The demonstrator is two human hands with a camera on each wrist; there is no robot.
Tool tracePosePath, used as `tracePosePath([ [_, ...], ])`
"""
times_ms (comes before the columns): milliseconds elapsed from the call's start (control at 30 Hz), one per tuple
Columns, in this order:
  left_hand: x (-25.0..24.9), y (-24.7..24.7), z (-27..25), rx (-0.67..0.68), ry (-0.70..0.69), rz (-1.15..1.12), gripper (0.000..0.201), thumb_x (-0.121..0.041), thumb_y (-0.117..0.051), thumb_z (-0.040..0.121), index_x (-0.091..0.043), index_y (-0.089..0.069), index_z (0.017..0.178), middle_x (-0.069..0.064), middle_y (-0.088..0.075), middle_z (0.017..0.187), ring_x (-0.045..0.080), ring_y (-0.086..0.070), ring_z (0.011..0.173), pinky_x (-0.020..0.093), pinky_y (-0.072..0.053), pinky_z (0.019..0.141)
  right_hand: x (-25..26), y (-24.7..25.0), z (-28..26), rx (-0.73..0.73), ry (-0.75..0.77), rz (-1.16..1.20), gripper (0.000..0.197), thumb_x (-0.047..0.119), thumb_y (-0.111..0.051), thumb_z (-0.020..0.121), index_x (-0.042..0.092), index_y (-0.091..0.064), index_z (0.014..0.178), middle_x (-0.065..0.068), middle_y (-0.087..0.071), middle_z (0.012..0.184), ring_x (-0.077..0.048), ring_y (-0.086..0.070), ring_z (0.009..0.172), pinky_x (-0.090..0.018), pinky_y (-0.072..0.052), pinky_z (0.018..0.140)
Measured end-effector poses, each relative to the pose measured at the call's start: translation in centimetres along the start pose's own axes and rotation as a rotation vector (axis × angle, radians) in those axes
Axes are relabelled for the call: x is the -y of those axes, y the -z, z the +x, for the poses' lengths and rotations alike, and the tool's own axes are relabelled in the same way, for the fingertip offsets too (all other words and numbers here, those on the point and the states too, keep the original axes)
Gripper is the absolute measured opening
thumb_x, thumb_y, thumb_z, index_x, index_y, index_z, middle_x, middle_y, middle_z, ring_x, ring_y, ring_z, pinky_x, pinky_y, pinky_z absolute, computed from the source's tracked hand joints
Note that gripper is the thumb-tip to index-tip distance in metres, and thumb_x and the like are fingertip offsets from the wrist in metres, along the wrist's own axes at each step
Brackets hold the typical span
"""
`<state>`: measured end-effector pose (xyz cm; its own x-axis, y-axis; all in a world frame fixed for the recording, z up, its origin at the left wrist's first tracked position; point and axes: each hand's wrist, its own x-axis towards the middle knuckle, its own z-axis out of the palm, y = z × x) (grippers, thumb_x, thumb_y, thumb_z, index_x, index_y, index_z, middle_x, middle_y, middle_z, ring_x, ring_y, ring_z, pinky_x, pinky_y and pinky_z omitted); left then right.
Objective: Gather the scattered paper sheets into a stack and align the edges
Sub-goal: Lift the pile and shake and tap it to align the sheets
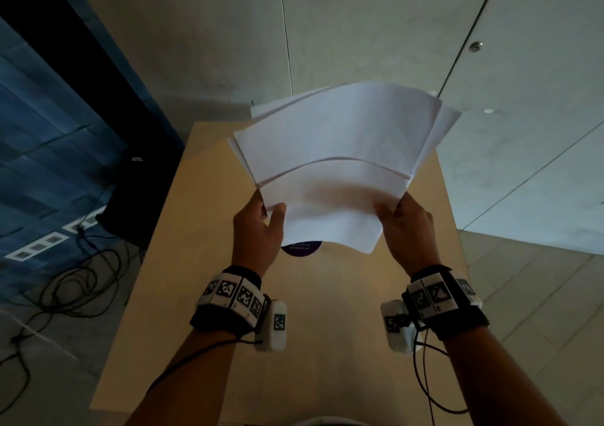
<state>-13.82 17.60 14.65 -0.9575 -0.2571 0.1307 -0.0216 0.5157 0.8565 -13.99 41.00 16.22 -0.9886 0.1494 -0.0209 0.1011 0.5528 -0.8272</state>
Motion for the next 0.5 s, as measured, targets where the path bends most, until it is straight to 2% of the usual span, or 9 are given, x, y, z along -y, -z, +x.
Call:
tracePosePath([
  [33, 0.4, -0.1, -0.2, 0.043, 0.039, -0.03, 0.022, -0.019, -0.067, 0.087, -0.014, -0.06, 0.107, -0.004, -0.067, 0.091, 0.017, -0.065, 0.088, 0.029, -0.055, 0.081, -0.5, -0.2, -0.1, 0.019, -0.017, 0.004, 0.029, 0.021, -0.056, 0.093, 0.013, -0.057, 0.121, 0.003, -0.066, 0.102, -0.01, -0.058, 0.092, -0.018, -0.042, 0.076],
  [100, 1.6, 0.0, -0.5, 0.108, 0.13, -0.095, 0.048, -0.022, -0.072, 0.082, -0.02, -0.053, 0.125, -0.006, -0.066, 0.107, 0.016, -0.064, 0.102, 0.032, -0.053, 0.091, -1.7, -0.6, -0.3, 0.059, -0.044, 0.026, 0.03, 0.022, -0.063, 0.089, 0.017, -0.053, 0.117, 0.002, -0.066, 0.106, -0.015, -0.061, 0.1, -0.027, -0.044, 0.084],
  [200, 2.4, 0.1, -0.7, 0.111, 0.167, -0.142, 0.061, -0.021, -0.075, 0.078, -0.027, -0.046, 0.131, -0.008, -0.064, 0.118, 0.012, -0.061, 0.11, 0.027, -0.047, 0.095, -2.8, -1.0, -0.6, 0.102, -0.079, 0.043, 0.034, 0.02, -0.066, 0.087, 0.019, -0.05, 0.116, 0.003, -0.063, 0.107, -0.016, -0.059, 0.099, -0.029, -0.044, 0.084],
  [300, 2.2, -0.1, -0.7, 0.106, 0.172, -0.137, 0.058, -0.018, -0.074, 0.08, -0.024, -0.048, 0.131, -0.01, -0.064, 0.11, 0.004, -0.061, 0.1, 0.009, -0.046, 0.085, -3.4, -1.5, -0.7, 0.127, -0.135, -0.01, 0.037, 0.033, -0.063, 0.086, 0.016, -0.055, 0.118, -0.002, -0.066, 0.112, -0.022, -0.06, 0.102, -0.038, -0.049, 0.088],
  [333, 2.2, -0.2, -0.6, 0.101, 0.179, -0.12, 0.053, -0.016, -0.073, 0.081, -0.021, -0.051, 0.129, -0.01, -0.063, 0.107, 0.002, -0.061, 0.096, 0.009, -0.047, 0.082, -3.6, -1.7, -0.6, 0.134, -0.14, -0.037, 0.039, 0.04, -0.061, 0.085, 0.015, -0.058, 0.116, -0.004, -0.067, 0.112, -0.025, -0.061, 0.105, -0.041, -0.05, 0.09],
  [367, 2.0, -0.2, -0.6, 0.091, 0.176, -0.11, 0.045, -0.014, -0.071, 0.083, -0.017, -0.055, 0.125, -0.009, -0.064, 0.105, 0.003, -0.062, 0.095, 0.016, -0.05, 0.084, -3.6, -1.8, -0.6, 0.136, -0.138, -0.056, 0.04, 0.043, -0.059, 0.085, 0.014, -0.061, 0.114, -0.006, -0.068, 0.111, -0.026, -0.062, 0.106, -0.041, -0.05, 0.091],
  [433, 1.7, -0.1, -0.4, 0.058, 0.149, -0.103, 0.031, -0.011, -0.07, 0.084, -0.013, -0.062, 0.115, -0.003, -0.069, 0.103, 0.011, -0.066, 0.094, 0.033, -0.056, 0.088, -3.2, -1.7, -0.3, 0.121, -0.115, -0.073, 0.035, 0.036, -0.058, 0.089, 0.012, -0.065, 0.114, -0.007, -0.071, 0.11, -0.027, -0.064, 0.105, -0.034, -0.049, 0.089],
  [467, 1.4, 0.1, -0.2, 0.045, 0.124, -0.094, 0.029, -0.011, -0.07, 0.085, -0.011, -0.064, 0.113, -0.002, -0.07, 0.102, 0.011, -0.067, 0.094, 0.033, -0.056, 0.088, -2.8, -1.5, -0.1, 0.108, -0.1, -0.082, 0.033, 0.031, -0.058, 0.09, 0.011, -0.065, 0.115, -0.008, -0.072, 0.11, -0.027, -0.064, 0.104, -0.03, -0.047, 0.086],
  [500, 1.1, 0.2, -0.1, 0.035, 0.095, -0.079, 0.028, -0.012, -0.07, 0.085, -0.011, -0.065, 0.113, -0.003, -0.07, 0.101, 0.007, -0.067, 0.092, 0.027, -0.056, 0.086, -2.4, -1.2, 0.0, 0.098, -0.086, -0.092, 0.031, 0.029, -0.058, 0.091, 0.01, -0.065, 0.114, -0.009, -0.072, 0.11, -0.027, -0.065, 0.103, -0.03, -0.046, 0.084],
])
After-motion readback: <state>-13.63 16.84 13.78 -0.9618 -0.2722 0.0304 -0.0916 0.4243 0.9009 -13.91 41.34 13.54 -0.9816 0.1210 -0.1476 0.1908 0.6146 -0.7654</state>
